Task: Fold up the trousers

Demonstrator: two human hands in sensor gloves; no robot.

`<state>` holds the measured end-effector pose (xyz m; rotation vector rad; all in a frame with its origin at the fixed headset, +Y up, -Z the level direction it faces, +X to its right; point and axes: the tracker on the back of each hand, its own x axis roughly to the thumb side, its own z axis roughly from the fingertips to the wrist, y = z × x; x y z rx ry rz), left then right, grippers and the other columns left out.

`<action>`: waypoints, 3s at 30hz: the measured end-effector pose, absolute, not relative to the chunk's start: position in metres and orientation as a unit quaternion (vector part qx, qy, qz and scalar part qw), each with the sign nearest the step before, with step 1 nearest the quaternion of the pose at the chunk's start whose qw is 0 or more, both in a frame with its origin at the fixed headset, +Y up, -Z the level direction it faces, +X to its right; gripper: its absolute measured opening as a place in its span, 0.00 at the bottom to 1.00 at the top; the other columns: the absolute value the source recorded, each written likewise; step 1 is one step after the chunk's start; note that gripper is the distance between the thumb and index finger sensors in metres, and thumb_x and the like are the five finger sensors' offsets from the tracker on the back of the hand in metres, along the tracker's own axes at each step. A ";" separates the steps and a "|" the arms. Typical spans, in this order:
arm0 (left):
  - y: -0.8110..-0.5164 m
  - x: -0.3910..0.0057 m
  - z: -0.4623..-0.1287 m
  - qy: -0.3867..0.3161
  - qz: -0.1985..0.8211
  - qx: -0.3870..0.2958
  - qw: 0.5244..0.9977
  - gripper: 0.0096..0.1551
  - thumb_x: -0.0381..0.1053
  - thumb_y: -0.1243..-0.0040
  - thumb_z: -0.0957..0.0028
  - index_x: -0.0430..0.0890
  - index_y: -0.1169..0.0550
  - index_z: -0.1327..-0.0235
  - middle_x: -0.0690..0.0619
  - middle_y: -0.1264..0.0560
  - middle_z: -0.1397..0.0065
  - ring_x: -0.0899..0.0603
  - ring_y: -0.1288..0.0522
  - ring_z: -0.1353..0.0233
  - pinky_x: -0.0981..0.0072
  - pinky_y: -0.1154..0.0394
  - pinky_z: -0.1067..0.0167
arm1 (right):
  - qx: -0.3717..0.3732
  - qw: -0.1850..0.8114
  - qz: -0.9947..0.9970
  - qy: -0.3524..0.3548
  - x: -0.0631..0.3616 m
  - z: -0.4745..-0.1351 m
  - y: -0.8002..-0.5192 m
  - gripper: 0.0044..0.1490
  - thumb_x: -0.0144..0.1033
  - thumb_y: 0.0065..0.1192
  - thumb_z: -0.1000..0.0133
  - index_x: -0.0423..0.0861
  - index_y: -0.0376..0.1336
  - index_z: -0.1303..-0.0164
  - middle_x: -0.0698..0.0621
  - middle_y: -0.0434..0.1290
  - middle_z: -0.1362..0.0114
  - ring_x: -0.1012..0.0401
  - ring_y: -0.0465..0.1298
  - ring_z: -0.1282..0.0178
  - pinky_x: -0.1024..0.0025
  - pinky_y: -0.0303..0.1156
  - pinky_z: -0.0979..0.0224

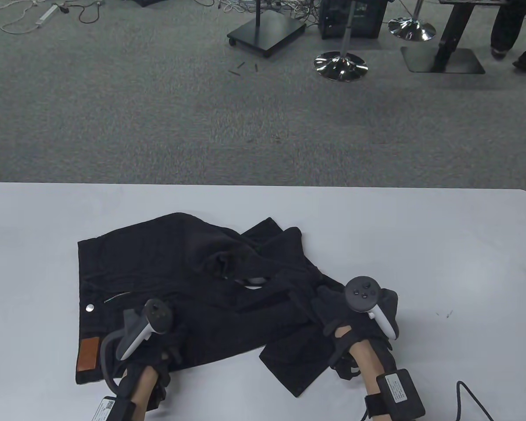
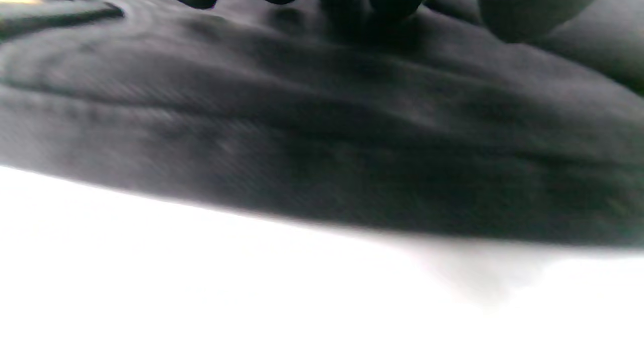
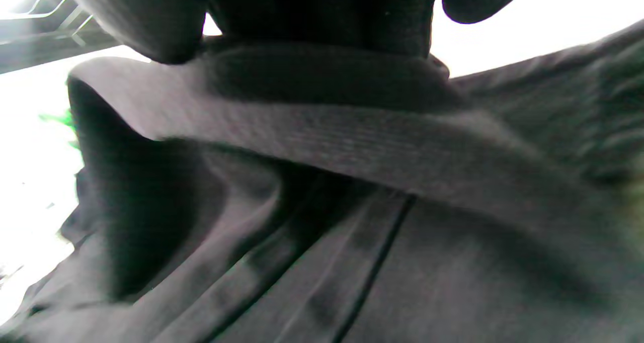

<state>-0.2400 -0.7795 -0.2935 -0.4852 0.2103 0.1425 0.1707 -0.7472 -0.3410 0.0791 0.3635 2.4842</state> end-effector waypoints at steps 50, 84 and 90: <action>-0.787 -0.264 -0.293 0.163 0.111 -0.244 0.950 0.50 0.76 0.51 0.45 0.60 0.50 0.13 0.56 0.57 0.11 0.33 0.55 0.10 0.29 0.49 0.20 | -0.201 0.070 0.951 0.223 0.211 -0.340 -0.765 0.45 0.70 0.47 0.44 0.56 0.48 0.20 0.50 0.50 0.13 0.44 0.58 0.15 0.38 0.54 0.20; -0.786 -0.303 -0.291 0.199 0.123 -0.214 0.948 0.46 0.75 0.50 0.46 0.59 0.41 0.14 0.58 0.50 0.11 0.36 0.51 0.09 0.31 0.46 0.20 | -0.239 0.159 0.941 0.182 0.251 -0.347 -0.765 0.45 0.69 0.48 0.44 0.60 0.44 0.20 0.56 0.42 0.12 0.48 0.45 0.11 0.38 0.44 0.16; -0.786 -0.307 -0.290 0.199 0.129 -0.206 0.950 0.47 0.76 0.51 0.45 0.61 0.44 0.14 0.61 0.53 0.10 0.37 0.54 0.09 0.31 0.48 0.19 | -0.246 0.162 0.931 0.214 0.255 -0.349 -0.782 0.44 0.68 0.48 0.44 0.63 0.44 0.21 0.59 0.39 0.12 0.52 0.38 0.10 0.39 0.41 0.16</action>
